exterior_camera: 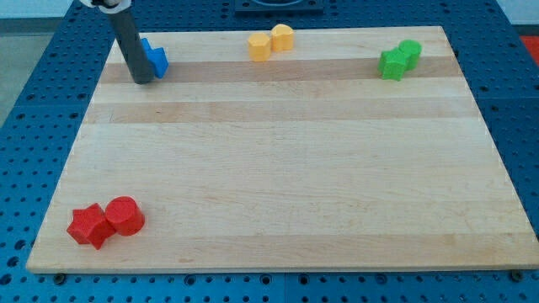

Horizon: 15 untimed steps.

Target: Point your arm at the yellow heart

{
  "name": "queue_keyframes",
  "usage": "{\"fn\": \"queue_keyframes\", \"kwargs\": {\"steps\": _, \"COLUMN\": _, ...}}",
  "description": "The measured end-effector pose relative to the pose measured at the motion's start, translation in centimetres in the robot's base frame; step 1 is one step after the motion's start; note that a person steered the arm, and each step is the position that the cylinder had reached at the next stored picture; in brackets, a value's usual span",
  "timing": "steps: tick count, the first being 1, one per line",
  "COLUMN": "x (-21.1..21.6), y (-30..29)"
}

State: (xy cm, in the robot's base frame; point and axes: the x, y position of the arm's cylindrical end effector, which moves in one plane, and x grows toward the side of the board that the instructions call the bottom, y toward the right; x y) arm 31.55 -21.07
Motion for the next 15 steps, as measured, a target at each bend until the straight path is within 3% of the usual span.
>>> {"fn": "queue_keyframes", "kwargs": {"steps": 5, "x": 1.5, "y": 28.6}}
{"fn": "queue_keyframes", "kwargs": {"steps": 6, "x": 1.5, "y": 29.2}}
{"fn": "queue_keyframes", "kwargs": {"steps": 8, "x": -3.3, "y": 29.6}}
{"fn": "queue_keyframes", "kwargs": {"steps": 10, "x": -5.0, "y": 30.2}}
{"fn": "queue_keyframes", "kwargs": {"steps": 11, "x": -10.3, "y": 30.3}}
{"fn": "queue_keyframes", "kwargs": {"steps": 12, "x": -12.4, "y": 30.3}}
{"fn": "queue_keyframes", "kwargs": {"steps": 15, "x": -12.2, "y": 25.0}}
